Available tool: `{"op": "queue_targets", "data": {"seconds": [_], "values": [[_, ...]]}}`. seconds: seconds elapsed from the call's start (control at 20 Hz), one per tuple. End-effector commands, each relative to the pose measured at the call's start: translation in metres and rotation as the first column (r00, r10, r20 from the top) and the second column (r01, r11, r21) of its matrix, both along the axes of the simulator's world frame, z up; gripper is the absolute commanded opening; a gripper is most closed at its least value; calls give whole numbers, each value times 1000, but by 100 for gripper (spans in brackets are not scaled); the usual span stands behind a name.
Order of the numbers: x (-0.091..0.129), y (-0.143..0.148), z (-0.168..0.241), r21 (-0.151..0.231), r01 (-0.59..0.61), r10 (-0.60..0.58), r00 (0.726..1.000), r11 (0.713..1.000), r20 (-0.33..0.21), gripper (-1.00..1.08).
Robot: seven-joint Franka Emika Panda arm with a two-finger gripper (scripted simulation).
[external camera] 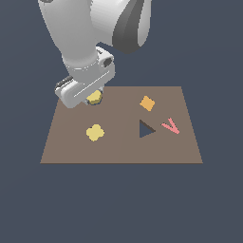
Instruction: Insert a designated object into the corresponding slot on a board.
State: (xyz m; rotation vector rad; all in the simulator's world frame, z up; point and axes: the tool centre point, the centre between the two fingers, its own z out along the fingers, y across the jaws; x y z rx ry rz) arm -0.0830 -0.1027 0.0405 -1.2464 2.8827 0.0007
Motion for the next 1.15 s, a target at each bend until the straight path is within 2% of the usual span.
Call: {"op": "queue_targets", "data": {"seconds": [0.0,0.6,0.65,1.1], "values": [[-1,0,0,0,24,-24,1000,1000,0,-100],[-2,0,-10,1,34,-34,999,999,0,-100],[-2,0,-10,1,34,-34,999,999,0,100],[-2,0,-10,1,34,-34,999,999,0,100]]}}
